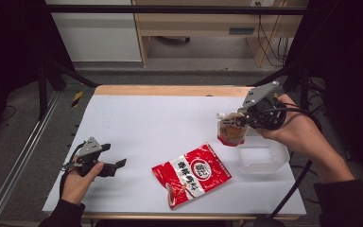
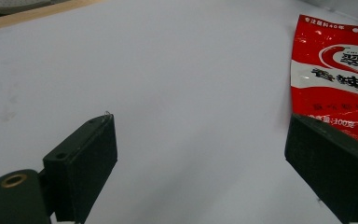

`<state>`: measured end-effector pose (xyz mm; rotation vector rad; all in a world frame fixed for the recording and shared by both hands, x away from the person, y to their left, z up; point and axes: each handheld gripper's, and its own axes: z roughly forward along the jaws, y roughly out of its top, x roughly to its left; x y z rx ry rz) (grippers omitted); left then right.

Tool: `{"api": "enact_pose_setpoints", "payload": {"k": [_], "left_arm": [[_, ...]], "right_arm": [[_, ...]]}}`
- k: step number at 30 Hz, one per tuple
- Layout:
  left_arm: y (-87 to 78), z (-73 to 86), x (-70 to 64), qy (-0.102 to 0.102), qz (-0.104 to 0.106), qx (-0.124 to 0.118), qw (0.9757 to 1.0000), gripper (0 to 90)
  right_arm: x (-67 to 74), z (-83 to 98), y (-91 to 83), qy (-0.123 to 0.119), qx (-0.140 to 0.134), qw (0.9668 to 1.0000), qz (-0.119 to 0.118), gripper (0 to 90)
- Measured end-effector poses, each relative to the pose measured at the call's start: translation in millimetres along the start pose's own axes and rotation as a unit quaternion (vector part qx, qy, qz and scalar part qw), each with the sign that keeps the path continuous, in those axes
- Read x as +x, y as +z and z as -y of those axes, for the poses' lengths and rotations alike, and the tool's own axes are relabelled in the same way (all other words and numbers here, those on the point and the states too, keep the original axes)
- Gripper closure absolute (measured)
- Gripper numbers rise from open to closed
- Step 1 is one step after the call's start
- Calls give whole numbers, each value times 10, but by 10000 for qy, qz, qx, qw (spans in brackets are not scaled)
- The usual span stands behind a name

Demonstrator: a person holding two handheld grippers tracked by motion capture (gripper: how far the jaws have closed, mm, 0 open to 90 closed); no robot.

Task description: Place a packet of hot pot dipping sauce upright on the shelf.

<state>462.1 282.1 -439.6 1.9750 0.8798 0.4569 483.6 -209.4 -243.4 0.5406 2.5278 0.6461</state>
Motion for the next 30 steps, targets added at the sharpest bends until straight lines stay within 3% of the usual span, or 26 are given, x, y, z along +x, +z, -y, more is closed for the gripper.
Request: {"api": "enact_pose_setpoints", "payload": {"k": [12,30], "left_arm": [[8,2,-8,40,7,36,10000,94],[-4,-2,-17,25,-35,40,10000,99]], "right_arm": [[-262,335,76,224,200,9994,147,877],[-417,522,147,331,209,9982,458,877]]}}
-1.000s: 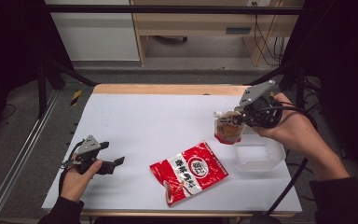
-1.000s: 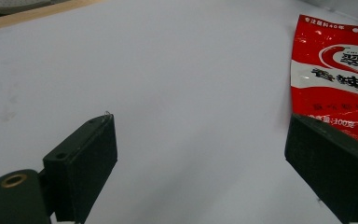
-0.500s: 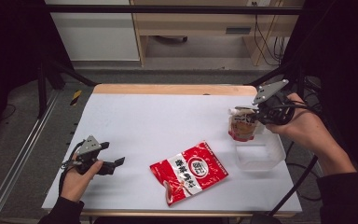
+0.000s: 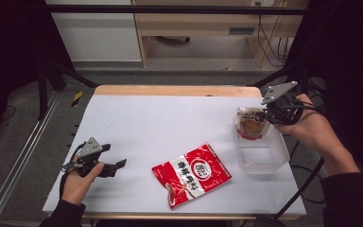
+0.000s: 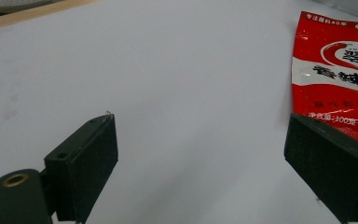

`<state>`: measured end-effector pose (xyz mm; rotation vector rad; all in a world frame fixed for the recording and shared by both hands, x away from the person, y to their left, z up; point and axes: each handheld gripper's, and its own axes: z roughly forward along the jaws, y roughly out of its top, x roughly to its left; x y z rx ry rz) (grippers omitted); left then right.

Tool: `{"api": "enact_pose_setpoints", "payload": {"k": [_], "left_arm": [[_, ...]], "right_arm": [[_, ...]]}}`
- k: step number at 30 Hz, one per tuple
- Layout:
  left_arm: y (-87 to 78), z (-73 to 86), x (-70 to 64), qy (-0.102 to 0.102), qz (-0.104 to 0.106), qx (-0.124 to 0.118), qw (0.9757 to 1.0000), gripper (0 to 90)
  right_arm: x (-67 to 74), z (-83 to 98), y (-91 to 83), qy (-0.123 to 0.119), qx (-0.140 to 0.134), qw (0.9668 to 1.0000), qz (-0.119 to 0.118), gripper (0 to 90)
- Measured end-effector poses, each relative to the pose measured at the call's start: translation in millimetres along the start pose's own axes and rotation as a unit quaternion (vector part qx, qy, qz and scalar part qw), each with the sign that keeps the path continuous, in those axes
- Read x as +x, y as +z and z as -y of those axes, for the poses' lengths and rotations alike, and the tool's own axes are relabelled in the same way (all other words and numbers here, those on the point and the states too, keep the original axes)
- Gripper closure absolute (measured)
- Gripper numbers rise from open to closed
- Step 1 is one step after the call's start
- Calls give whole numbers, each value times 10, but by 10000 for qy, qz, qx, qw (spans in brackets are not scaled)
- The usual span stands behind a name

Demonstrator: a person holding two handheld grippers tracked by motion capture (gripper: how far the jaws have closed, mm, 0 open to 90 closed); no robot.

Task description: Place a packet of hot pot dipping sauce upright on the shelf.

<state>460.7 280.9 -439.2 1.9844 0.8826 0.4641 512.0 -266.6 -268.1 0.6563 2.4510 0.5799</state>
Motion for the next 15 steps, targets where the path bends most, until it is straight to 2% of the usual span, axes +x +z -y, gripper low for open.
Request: {"api": "enact_pose_setpoints", "payload": {"k": [15], "left_arm": [[1,7,-3,-17,2,12,10000,99]], "right_arm": [[-118,96,189,189,-103,9995,241,877]]}}
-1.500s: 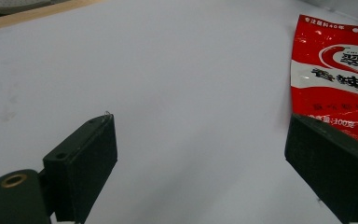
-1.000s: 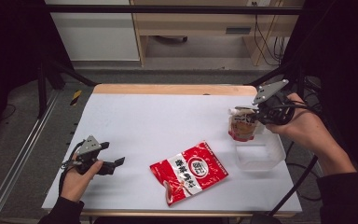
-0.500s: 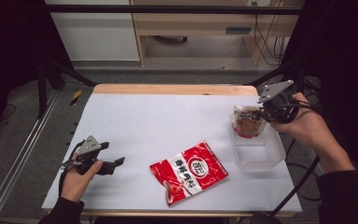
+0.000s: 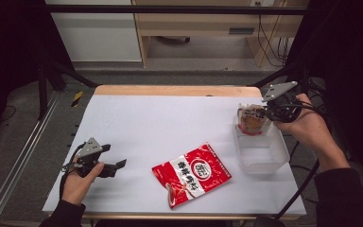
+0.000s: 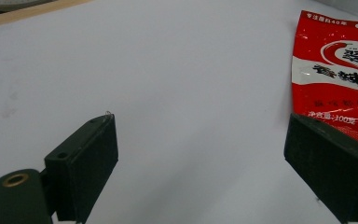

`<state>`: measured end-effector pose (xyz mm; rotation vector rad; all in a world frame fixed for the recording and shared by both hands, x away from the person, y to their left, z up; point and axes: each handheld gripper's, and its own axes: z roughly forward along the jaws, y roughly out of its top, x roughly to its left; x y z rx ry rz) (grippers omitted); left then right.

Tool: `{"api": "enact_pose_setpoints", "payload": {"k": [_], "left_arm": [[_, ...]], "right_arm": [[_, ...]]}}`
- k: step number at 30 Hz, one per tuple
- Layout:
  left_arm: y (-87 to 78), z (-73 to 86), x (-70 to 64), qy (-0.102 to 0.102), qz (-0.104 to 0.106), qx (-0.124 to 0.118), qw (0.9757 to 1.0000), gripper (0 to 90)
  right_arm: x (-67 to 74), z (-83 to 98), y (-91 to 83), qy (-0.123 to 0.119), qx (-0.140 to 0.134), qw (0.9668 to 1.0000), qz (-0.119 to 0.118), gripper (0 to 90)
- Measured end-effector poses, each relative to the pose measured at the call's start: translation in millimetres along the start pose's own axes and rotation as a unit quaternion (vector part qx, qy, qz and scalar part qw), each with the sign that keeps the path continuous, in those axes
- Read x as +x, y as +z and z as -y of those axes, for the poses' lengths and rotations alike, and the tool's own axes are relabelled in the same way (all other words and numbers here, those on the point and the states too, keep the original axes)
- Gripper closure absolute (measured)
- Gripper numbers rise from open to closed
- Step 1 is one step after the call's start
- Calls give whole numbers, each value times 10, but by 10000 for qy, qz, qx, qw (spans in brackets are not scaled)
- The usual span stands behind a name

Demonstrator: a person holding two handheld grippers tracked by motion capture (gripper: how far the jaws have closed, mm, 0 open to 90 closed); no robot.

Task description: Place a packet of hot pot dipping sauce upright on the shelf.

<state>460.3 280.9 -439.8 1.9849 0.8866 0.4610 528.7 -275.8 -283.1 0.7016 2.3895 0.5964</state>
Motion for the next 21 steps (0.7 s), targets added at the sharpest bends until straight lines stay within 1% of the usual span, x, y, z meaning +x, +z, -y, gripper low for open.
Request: {"api": "enact_pose_setpoints", "payload": {"k": [3,8,11,14,15,18,21], "left_arm": [[5,-1,-4,17,2,17,10000,100],[5,-2,-12,34,-12,30,10000,102],[7,-4,-12,41,-1,22,10000,102],[7,0,-4,39,1,39,10000,102],[4,2,-1,39,-10,43,10000,102],[-6,1,5,20,-22,19,10000,102],[-9,-4,4,30,-25,18,10000,102]], "right_arm": [[-12,29,62,8,13,10000,19,877],[-31,37,111,13,-26,10000,65,877],[-39,52,165,64,-43,9999,77,877],[-32,57,175,72,-100,9999,47,876],[-24,61,172,38,-141,9999,29,876],[-15,71,162,32,-146,9999,32,876],[3,96,151,13,-198,9998,-30,876]]}}
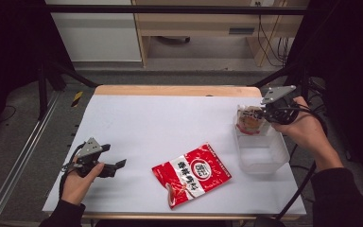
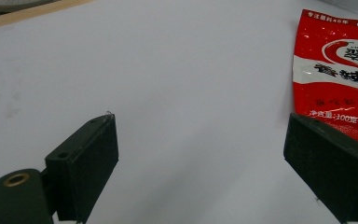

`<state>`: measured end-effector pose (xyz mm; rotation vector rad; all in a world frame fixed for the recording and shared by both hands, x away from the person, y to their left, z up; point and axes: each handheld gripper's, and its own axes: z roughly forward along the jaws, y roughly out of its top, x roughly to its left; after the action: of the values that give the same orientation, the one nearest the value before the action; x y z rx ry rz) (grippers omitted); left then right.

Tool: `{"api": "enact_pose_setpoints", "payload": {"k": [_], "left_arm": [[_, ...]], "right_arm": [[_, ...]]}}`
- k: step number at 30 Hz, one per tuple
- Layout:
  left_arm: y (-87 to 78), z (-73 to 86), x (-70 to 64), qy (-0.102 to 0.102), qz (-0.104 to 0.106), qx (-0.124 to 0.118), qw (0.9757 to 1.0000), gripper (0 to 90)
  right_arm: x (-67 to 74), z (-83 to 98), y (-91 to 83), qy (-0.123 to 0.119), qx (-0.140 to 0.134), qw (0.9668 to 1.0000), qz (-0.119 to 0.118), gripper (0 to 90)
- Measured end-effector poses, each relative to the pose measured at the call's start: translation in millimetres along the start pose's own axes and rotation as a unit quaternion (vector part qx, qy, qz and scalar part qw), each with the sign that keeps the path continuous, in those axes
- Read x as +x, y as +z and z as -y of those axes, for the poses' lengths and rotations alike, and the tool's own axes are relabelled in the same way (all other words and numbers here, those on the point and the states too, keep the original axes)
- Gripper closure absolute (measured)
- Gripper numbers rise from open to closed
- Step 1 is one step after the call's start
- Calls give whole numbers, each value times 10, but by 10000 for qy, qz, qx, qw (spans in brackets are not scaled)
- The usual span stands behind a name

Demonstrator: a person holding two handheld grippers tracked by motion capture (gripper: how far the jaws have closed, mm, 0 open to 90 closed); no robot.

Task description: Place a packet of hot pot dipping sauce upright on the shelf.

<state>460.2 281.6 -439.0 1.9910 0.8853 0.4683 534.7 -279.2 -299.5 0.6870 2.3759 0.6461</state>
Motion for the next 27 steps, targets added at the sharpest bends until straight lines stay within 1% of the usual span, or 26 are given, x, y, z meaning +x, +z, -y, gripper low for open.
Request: {"api": "enact_pose_setpoints", "payload": {"k": [5,7,8,11,12,13,15,16,18,19,20,23,25,27], "left_arm": [[1,3,3,-5,-15,13,10000,107],[-5,-1,4,-5,-7,0,10000,107],[-7,-1,5,-7,-10,-5,10000,107],[-2,0,1,-1,-3,3,10000,112],[1,-1,-2,4,2,6,10000,112],[1,-3,-5,8,4,5,10000,112],[0,-5,-7,5,13,-2,10000,112],[-1,-5,-9,8,9,1,10000,113],[-1,-4,-10,12,9,4,10000,113],[-2,-4,-10,13,9,4,10000,112],[-2,-4,-8,11,14,4,10000,112],[-2,-3,-3,2,12,4,10000,112],[-1,-1,-2,-2,20,10,10000,112],[1,0,-3,0,21,20,10000,112]], "right_arm": [[32,43,-19,-9,-80,10000,-55,875],[42,58,-29,-32,-105,9999,-23,875],[57,75,-37,-35,-121,9999,-84,874],[83,91,-42,-71,-169,9998,-117,875],[87,94,-49,-82,-103,9999,-91,875],[86,104,-42,-64,-128,9998,-158,875],[88,115,-29,-57,-114,9998,-147,874],[87,116,-29,-65,-48,9999,-114,874],[74,128,2,-16,-56,9999,-149,874],[66,135,20,-2,-17,9999,-169,874],[68,137,34,29,3,9999,-138,874],[76,146,86,33,77,9998,-200,872],[86,157,123,95,116,9997,-194,872],[96,176,167,145,102,9995,-260,871]]}}
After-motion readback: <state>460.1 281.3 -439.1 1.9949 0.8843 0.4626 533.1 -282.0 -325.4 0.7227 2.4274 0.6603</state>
